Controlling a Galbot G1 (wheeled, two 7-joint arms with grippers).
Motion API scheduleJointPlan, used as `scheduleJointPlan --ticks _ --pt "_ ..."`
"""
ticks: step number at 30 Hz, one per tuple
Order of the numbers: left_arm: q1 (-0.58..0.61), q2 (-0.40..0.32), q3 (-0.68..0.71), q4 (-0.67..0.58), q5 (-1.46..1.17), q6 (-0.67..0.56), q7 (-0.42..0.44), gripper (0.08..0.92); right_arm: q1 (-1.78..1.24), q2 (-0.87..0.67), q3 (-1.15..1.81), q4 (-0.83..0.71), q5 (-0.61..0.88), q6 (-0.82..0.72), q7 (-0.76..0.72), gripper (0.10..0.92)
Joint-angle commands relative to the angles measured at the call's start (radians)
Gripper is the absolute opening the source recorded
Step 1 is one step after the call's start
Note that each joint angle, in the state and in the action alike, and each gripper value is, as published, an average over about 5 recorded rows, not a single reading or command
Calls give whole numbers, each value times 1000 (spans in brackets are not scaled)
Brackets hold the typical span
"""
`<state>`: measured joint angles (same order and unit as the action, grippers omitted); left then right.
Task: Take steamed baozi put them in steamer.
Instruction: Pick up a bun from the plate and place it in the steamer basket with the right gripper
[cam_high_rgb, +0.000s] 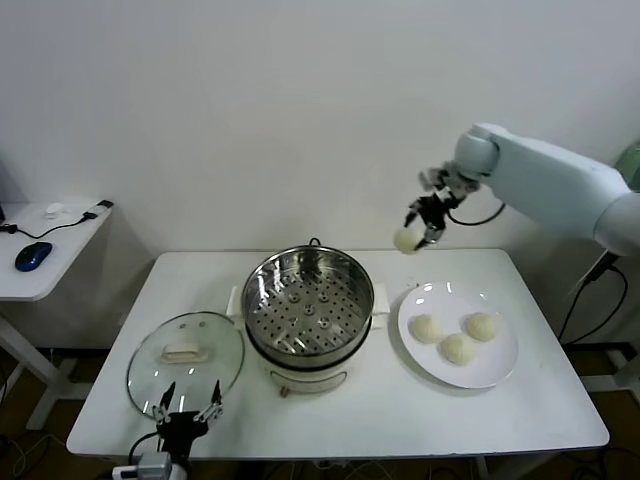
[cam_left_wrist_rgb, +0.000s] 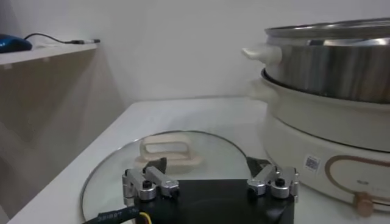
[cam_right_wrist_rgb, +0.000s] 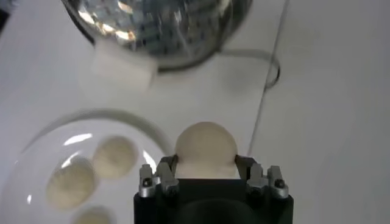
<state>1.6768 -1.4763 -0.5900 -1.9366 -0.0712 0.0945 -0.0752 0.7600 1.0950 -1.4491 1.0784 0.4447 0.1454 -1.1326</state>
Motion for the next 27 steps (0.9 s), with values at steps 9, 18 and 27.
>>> scheduleJointPlan --ticks 9,18,27 --pt "-4 1 4 -11 0 3 0 823 -121 254 34 44 -497 521 48 653" --pt "-3 1 9 -13 3 4 -2 823 -297 332 161 -212 -776 608 170 653" --pt "-7 3 7 -3 1 3 -9 823 -348 390 203 -335 -802 629 227 653"
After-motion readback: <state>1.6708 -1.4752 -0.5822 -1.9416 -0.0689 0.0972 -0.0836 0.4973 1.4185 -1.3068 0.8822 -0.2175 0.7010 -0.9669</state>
